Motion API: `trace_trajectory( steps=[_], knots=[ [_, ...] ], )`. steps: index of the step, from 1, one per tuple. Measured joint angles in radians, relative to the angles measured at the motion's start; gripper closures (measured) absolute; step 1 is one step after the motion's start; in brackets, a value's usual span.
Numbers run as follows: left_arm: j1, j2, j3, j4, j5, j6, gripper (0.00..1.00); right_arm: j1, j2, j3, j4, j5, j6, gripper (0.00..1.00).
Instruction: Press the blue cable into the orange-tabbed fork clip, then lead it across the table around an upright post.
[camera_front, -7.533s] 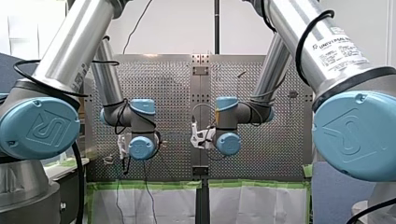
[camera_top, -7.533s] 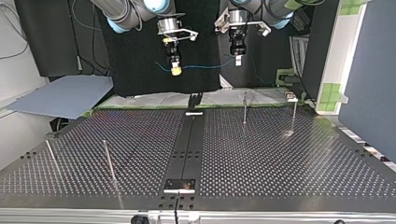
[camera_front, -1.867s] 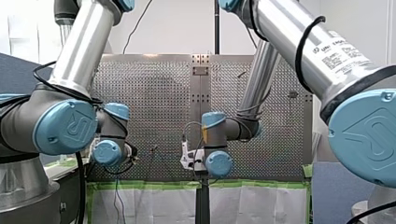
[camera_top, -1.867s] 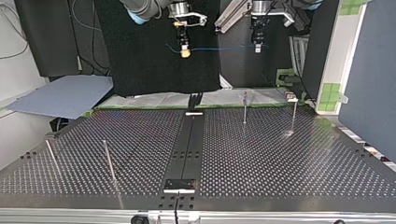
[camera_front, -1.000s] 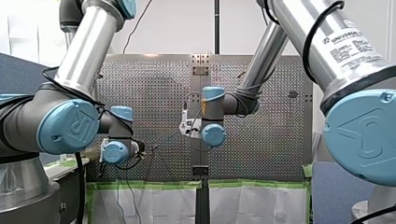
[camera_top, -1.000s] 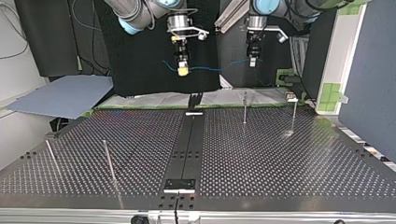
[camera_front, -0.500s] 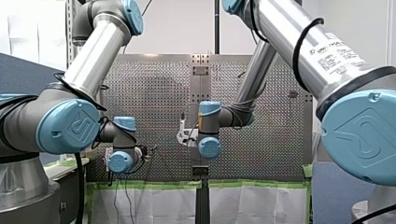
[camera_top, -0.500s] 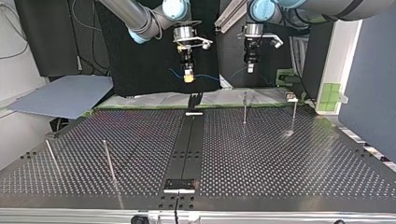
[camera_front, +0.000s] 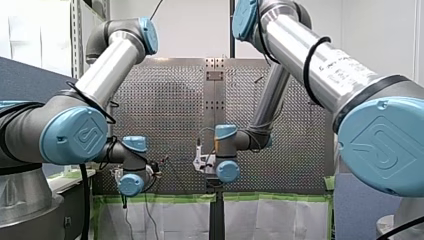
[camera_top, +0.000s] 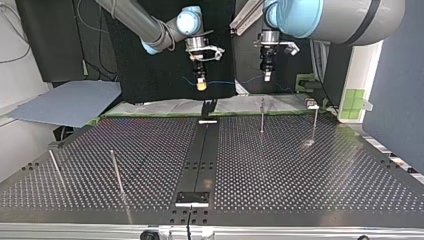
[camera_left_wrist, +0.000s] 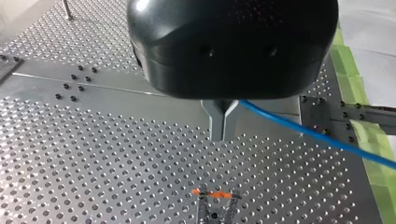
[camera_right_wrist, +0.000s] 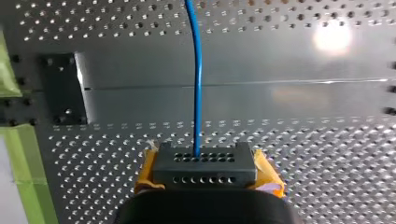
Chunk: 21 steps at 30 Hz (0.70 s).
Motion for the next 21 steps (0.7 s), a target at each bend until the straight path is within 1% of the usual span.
trace_trajectory(
  steps=[3, 6, 10, 12, 17, 21],
  knots=[
    [0.003, -0.026, 0.014, 0.023, 0.003, -0.001, 1.00, -0.007, 0.025, -0.022, 0.004, -0.017, 0.001, 1.00],
    [0.004, -0.053, 0.024, 0.031, 0.005, -0.002, 1.00, -0.012, 0.053, -0.047, 0.008, -0.029, 0.001, 1.00],
    [0.008, -0.094, 0.035, 0.019, 0.006, -0.002, 1.00, -0.021, 0.092, -0.074, 0.011, -0.043, 0.004, 1.00],
    [0.010, -0.112, 0.040, 0.007, 0.006, -0.001, 1.00, -0.028, 0.111, -0.083, 0.012, -0.048, 0.005, 1.00],
    [0.014, -0.123, 0.043, -0.010, 0.002, -0.001, 1.00, -0.048, 0.128, -0.095, 0.014, -0.053, 0.004, 1.00],
    [0.021, -0.119, 0.047, -0.015, 0.001, -0.003, 1.00, -0.058, 0.134, -0.105, 0.011, -0.077, 0.002, 1.00]
  ],
)
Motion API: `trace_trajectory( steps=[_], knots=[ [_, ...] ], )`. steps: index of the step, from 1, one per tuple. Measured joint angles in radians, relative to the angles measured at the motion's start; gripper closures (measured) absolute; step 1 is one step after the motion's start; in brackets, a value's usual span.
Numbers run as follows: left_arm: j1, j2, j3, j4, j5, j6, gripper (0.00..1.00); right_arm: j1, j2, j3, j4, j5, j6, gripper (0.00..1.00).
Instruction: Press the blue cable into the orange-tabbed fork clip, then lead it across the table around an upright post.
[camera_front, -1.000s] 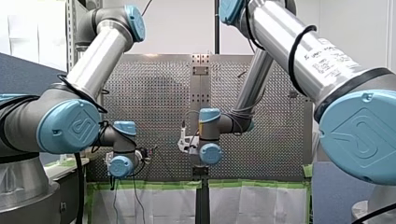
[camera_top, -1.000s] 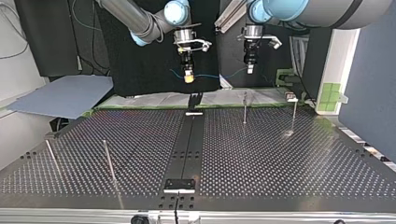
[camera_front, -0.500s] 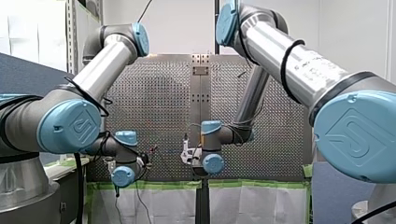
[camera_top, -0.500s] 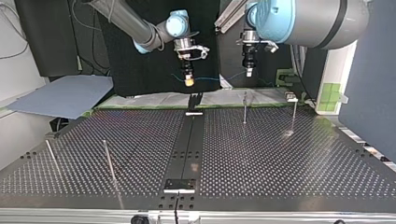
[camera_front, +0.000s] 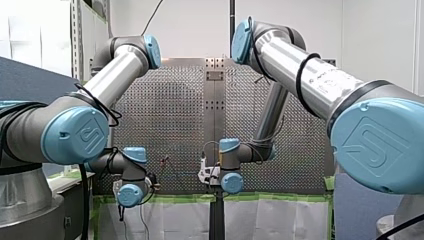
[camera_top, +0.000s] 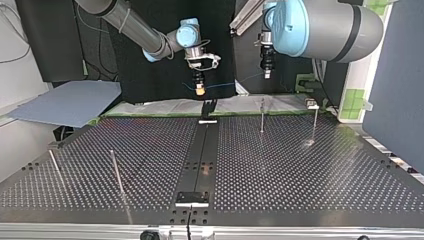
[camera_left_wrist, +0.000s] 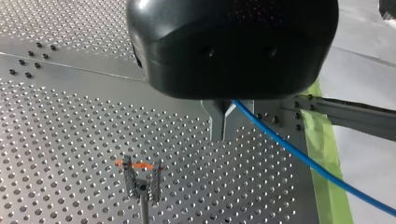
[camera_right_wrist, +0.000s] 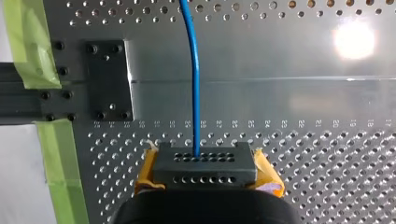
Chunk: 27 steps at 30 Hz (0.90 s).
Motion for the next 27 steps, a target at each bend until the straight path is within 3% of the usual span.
trace_trajectory(
  steps=[12, 27],
  knots=[
    [0.017, 0.035, 0.054, -0.062, 0.008, -0.003, 1.00, -0.011, 0.009, -0.057, 0.039, -0.087, -0.006, 1.00],
    [0.025, 0.103, 0.125, -0.175, 0.017, -0.001, 1.00, -0.029, 0.010, -0.118, 0.101, -0.095, -0.014, 1.00]
  ],
)
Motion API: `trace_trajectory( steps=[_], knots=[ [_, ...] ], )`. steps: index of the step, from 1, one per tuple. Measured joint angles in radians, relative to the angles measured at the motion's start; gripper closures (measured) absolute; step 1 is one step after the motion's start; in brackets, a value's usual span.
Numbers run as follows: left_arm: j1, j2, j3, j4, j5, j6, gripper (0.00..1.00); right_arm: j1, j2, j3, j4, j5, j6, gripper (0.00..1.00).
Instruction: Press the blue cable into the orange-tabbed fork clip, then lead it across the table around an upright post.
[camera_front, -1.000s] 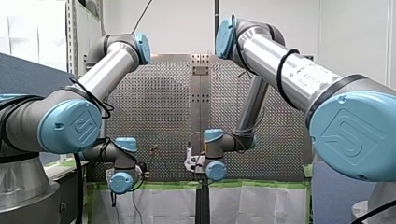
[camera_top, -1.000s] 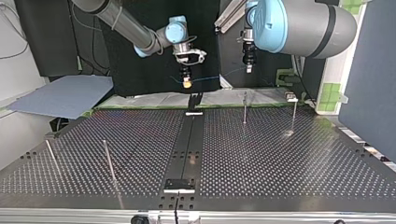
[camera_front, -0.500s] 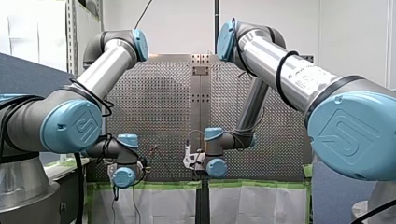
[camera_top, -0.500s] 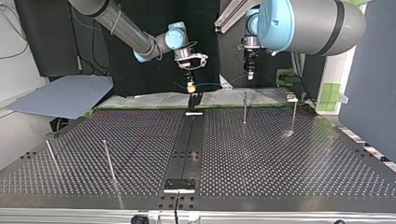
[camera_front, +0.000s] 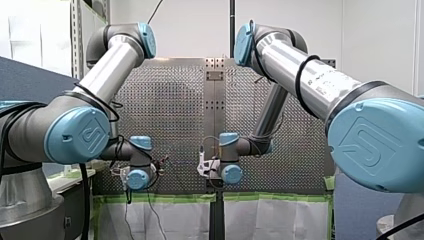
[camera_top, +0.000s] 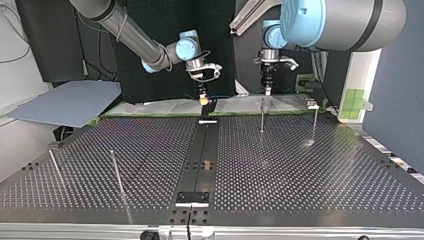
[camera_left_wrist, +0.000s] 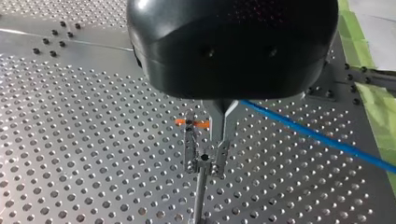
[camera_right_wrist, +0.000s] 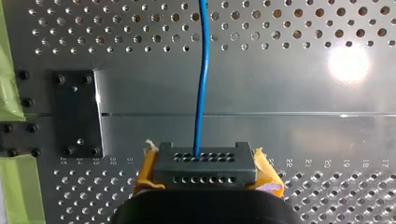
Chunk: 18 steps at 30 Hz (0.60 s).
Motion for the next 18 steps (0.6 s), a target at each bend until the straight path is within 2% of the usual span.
trace_trajectory(
  steps=[10, 18],
  knots=[
    [0.008, -0.006, 0.044, -0.051, -0.003, 0.000, 1.00, -0.010, 0.000, -0.011, 0.013, -0.001, -0.004, 1.00],
    [0.028, -0.002, 0.056, -0.058, 0.000, -0.007, 1.00, -0.013, 0.000, -0.011, 0.013, -0.001, -0.012, 1.00]
  ],
)
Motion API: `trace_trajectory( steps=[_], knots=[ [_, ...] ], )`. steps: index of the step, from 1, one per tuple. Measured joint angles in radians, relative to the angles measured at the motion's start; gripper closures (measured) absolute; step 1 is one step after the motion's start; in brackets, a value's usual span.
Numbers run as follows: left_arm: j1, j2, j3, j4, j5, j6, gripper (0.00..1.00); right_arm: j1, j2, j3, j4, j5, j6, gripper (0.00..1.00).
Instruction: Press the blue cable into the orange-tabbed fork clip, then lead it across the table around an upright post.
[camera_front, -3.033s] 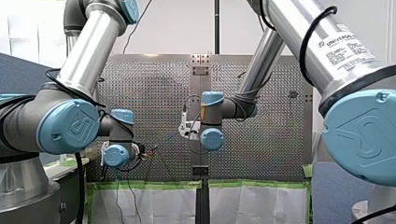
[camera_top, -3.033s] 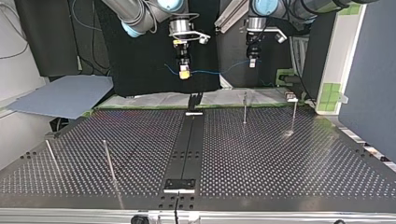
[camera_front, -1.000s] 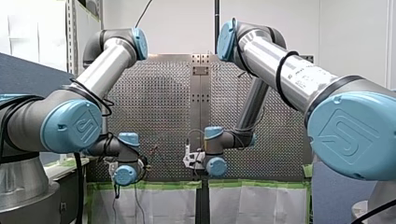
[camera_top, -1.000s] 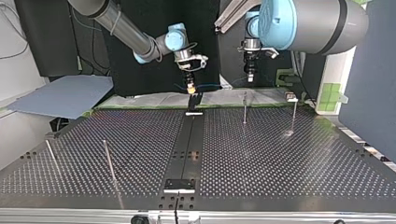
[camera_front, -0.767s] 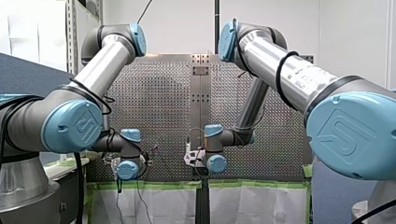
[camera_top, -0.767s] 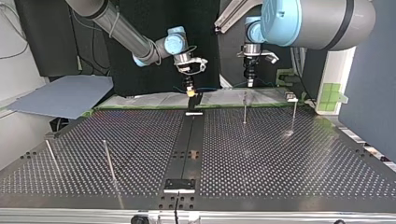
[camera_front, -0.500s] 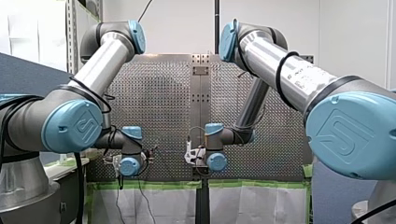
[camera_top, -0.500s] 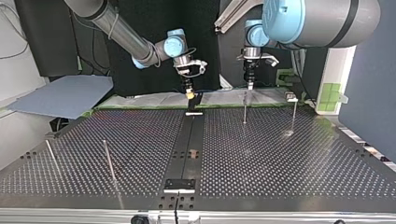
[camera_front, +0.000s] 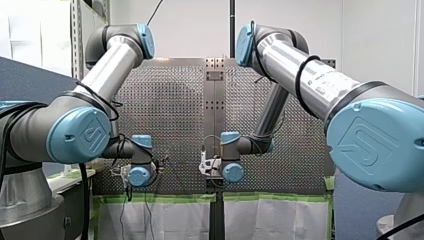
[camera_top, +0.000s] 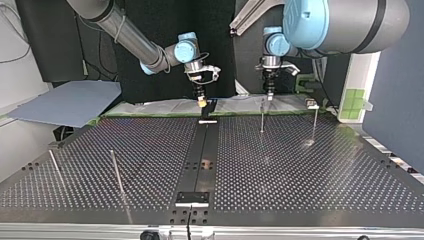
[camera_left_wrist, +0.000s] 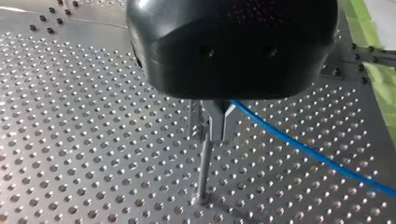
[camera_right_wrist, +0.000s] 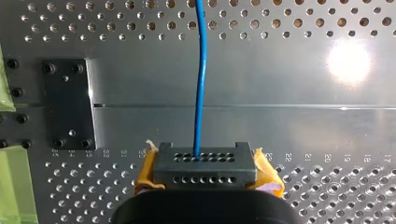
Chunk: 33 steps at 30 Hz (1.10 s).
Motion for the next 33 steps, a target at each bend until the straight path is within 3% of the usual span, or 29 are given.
trace_trajectory(
  steps=[16, 33],
  knots=[
    [0.032, -0.012, 0.019, -0.006, 0.027, -0.018, 1.00, -0.005, 0.000, -0.004, 0.006, -0.001, -0.010, 1.00],
    [0.061, -0.040, 0.080, -0.040, 0.036, -0.022, 1.00, -0.013, 0.004, -0.005, 0.001, 0.000, -0.010, 1.00]
  ],
)
